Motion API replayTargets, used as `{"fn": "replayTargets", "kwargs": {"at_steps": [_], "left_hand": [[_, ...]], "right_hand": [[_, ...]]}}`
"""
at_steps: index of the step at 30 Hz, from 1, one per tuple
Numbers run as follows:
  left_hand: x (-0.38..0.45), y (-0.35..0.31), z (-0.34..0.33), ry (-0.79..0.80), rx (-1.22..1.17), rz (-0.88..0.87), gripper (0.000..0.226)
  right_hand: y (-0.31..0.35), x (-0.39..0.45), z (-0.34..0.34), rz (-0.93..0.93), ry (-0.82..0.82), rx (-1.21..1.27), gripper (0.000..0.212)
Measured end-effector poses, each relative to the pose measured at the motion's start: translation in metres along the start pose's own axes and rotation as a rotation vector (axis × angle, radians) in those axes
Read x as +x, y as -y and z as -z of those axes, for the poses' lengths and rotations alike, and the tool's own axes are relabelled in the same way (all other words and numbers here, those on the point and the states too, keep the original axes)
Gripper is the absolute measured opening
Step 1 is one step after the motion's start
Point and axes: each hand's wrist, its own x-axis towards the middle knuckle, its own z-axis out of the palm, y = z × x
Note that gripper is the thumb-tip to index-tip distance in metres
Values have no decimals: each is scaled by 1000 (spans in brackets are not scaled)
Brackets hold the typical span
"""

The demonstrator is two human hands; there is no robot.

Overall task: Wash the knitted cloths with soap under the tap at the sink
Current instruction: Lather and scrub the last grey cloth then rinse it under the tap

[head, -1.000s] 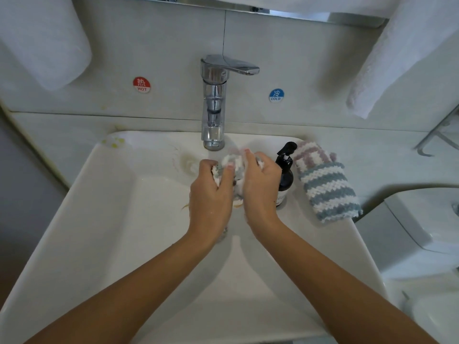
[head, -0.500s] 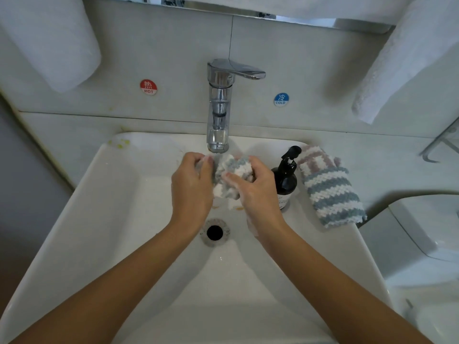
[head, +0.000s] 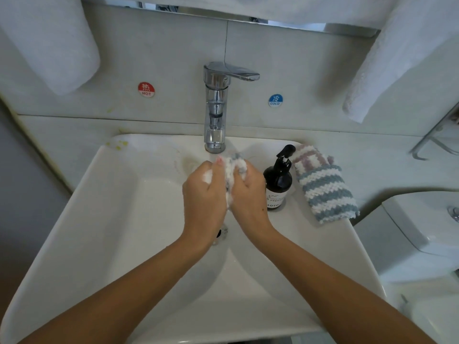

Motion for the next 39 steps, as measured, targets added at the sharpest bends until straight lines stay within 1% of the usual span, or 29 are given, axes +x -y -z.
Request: {"fn": "replayTargets", "kwargs": {"at_steps": [1,3,4,6,9,12,15,17,21,24,27,30,32,34,36,39], "left_hand": [[-3,0,0,14,15,-15,36],[-8,0,0,70,32,-30,14],[-10,0,-1,103,31,-30,11],[-11,3,-2,139,32,-57,26],[-9,4,-1,127,93,-138,34],[-2,9,0,98,146,-155,30],[7,15,3,102,231,-117,23],[11,18,6,139,303,-110,24],[11,15,10,244,416,-190,23],[10,13,9,264,461,-181,26],[14,11,8,246,483,-168,21],[18,12,11,233,416,-175,26],[21,14,12,202,387,-190,19],[23,17,13,133,390,-220,14],[25,20,13,76,382,-232,17],[24,22,11,64,343,-198,21]], "right_hand": [[1,2,1,-30,-7,30,40],[8,8,4,-119,-42,115,42],[11,12,7,-160,-73,146,43],[16,18,13,-213,-134,166,46],[17,21,20,-258,-124,146,45],[17,21,24,-301,-68,127,44],[17,20,24,-292,-28,51,42],[17,19,24,-288,-20,23,42],[17,20,27,-324,-86,65,45],[17,16,28,-268,-132,87,37],[22,12,28,-161,-136,99,26],[22,12,30,-119,-143,100,20],[18,13,30,-103,-113,74,15],[13,13,29,-94,-81,53,17],[11,11,28,-70,-66,26,21],[9,11,24,-61,-48,35,23]]}}
